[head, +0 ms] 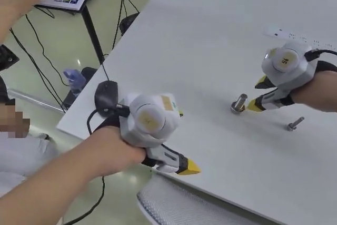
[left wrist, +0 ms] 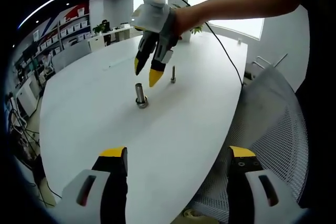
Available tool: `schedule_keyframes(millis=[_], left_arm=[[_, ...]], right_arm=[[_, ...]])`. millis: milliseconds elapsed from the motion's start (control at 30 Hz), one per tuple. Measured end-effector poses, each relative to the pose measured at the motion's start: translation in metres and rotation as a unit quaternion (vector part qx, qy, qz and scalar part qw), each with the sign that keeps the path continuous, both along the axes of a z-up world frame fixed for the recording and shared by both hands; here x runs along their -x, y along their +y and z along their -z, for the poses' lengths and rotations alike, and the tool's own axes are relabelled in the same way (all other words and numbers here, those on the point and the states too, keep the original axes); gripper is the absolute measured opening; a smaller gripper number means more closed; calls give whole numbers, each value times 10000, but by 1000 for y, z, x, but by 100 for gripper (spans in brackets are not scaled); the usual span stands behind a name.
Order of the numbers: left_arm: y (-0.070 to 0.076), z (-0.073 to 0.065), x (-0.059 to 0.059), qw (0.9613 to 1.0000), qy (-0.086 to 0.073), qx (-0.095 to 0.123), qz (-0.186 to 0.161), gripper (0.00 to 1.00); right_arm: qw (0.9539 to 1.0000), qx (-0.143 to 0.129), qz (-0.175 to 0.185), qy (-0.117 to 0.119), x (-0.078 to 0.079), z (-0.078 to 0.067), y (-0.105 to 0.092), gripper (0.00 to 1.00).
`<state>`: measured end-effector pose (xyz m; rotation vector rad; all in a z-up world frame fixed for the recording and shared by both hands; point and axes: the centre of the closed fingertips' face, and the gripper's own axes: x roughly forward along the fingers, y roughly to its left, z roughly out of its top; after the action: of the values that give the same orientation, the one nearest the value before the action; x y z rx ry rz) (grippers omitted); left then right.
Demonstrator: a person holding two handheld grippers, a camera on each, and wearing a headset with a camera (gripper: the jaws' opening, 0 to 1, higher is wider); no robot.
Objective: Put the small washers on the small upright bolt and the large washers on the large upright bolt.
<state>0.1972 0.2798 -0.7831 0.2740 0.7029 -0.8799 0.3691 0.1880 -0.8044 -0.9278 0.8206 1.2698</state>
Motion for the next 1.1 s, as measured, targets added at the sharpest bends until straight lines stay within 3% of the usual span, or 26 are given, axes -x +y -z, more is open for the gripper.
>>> schedule_keyframes(millis=[267, 500, 667, 733, 800, 1100], left_arm=[[-5, -1, -5, 10000, -45, 15, 3, 79], [-8, 0, -6, 10000, -42, 26, 24, 79], [-11, -2, -10, 9999, -84, 100, -45, 80], [-11, -3, -11, 9999, -87, 100, -55, 80], [-11, -5, -12, 9999, -118, 109, -64, 80], [-17, -10, -20, 9991, -171, 313, -208, 82]], right_arm=[[9984, -369, 421, -125, -5, -16, -27, 45], [9932, -658, 904, -309, -7, -25, -65, 48], [9848, -1003, 1376, -337, -2, -32, -88, 50], [9762, -1312, 1713, -223, 3, -36, -96, 51], [9762, -1314, 1703, -277, 8, -37, -103, 53], [9572, -1805, 2253, -211, 33, -37, -121, 55]])
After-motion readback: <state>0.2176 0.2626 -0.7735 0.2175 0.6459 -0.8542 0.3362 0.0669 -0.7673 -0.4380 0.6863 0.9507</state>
